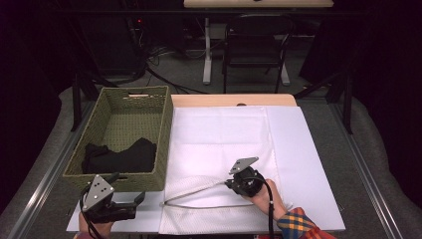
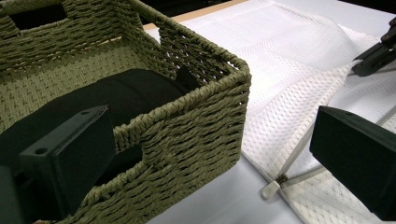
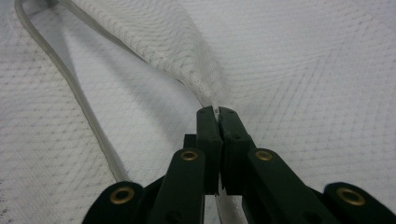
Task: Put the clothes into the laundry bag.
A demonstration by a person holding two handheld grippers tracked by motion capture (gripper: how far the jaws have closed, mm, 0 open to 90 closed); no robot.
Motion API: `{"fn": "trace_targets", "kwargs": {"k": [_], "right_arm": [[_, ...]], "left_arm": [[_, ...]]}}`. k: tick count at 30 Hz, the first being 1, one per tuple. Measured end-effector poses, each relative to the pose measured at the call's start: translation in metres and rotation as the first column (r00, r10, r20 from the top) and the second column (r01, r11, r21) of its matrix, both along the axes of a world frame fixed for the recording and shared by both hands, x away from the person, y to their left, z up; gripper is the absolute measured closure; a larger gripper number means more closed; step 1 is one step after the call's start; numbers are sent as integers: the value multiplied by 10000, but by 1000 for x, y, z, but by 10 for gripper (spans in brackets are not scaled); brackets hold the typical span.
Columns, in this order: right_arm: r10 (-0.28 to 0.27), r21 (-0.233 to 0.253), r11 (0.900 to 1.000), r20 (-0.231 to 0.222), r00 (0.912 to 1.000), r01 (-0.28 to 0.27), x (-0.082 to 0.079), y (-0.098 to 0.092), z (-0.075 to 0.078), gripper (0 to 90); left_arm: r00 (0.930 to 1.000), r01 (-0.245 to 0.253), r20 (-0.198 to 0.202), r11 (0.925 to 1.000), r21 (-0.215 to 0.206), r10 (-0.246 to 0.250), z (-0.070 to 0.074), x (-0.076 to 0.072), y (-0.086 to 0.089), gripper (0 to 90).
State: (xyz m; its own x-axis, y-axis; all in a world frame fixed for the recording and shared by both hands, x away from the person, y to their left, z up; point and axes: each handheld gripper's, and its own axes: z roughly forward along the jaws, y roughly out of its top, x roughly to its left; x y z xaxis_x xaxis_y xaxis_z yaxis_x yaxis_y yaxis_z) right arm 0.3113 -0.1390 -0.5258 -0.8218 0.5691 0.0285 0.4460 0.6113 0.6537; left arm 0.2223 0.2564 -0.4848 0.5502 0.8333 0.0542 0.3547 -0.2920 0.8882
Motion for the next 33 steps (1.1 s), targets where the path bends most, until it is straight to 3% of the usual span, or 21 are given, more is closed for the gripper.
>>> {"fn": "trace_targets", "kwargs": {"k": [14,33], "right_arm": [[54,415,9991,217,9998,-63,-1,-5,12,884],[-186,751,9971,915,9956,118,-7,-6,38,885]], "left_arm": [[10000,44,35,10000,84,-44,0,0,-1,0],[9998,177,-104,9995,272,-174,-1,1,-3,0]]}}
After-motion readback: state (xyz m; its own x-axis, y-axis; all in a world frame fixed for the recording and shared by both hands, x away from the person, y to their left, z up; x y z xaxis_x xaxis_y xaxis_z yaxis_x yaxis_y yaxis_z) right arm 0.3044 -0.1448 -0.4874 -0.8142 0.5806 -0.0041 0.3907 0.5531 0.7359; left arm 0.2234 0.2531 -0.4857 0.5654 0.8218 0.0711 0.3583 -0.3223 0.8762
